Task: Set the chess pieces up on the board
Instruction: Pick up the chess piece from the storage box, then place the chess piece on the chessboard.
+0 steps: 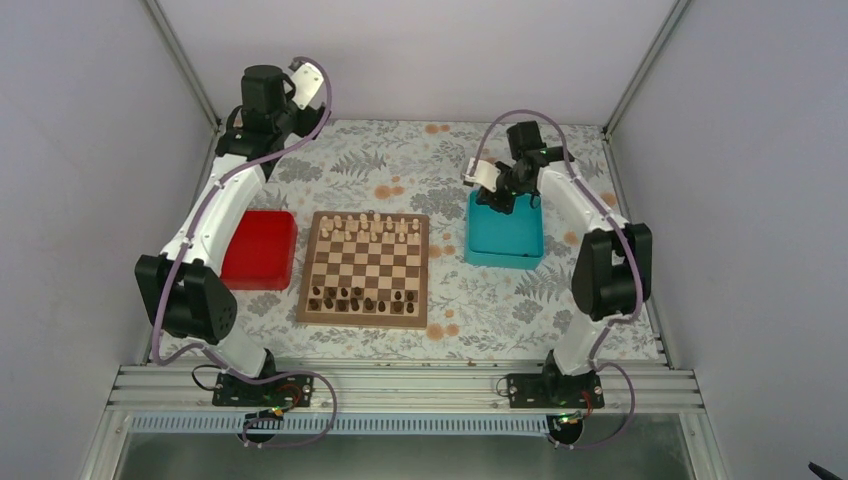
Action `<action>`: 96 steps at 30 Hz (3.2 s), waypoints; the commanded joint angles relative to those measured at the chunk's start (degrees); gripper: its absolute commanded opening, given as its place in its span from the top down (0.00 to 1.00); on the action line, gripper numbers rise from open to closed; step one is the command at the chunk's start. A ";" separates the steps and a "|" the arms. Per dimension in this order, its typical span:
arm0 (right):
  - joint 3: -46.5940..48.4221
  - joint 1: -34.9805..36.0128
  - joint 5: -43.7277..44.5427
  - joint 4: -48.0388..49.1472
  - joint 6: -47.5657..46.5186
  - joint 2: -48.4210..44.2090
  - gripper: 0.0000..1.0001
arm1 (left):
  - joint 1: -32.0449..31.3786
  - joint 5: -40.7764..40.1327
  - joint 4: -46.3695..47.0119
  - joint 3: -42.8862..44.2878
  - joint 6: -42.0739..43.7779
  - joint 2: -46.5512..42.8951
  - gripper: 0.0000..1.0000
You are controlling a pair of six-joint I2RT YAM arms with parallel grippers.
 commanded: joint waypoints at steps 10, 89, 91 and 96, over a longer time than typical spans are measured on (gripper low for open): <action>1.64 23.58 3.50 -5.15 5.18 -2.07 0.95 | 1.01 -0.51 0.66 -0.27 -0.81 -2.66 0.00; 6.40 43.78 -0.93 -0.75 8.19 15.91 0.87 | 1.58 0.54 1.15 -1.48 -1.44 -4.12 0.00; 6.34 43.80 -0.69 -0.64 8.28 15.88 0.86 | 1.63 0.61 1.17 -1.52 -1.46 -4.16 0.00; 6.20 43.78 -0.45 -0.57 8.29 15.89 0.83 | 1.58 0.78 1.12 -1.69 -1.45 -4.22 0.00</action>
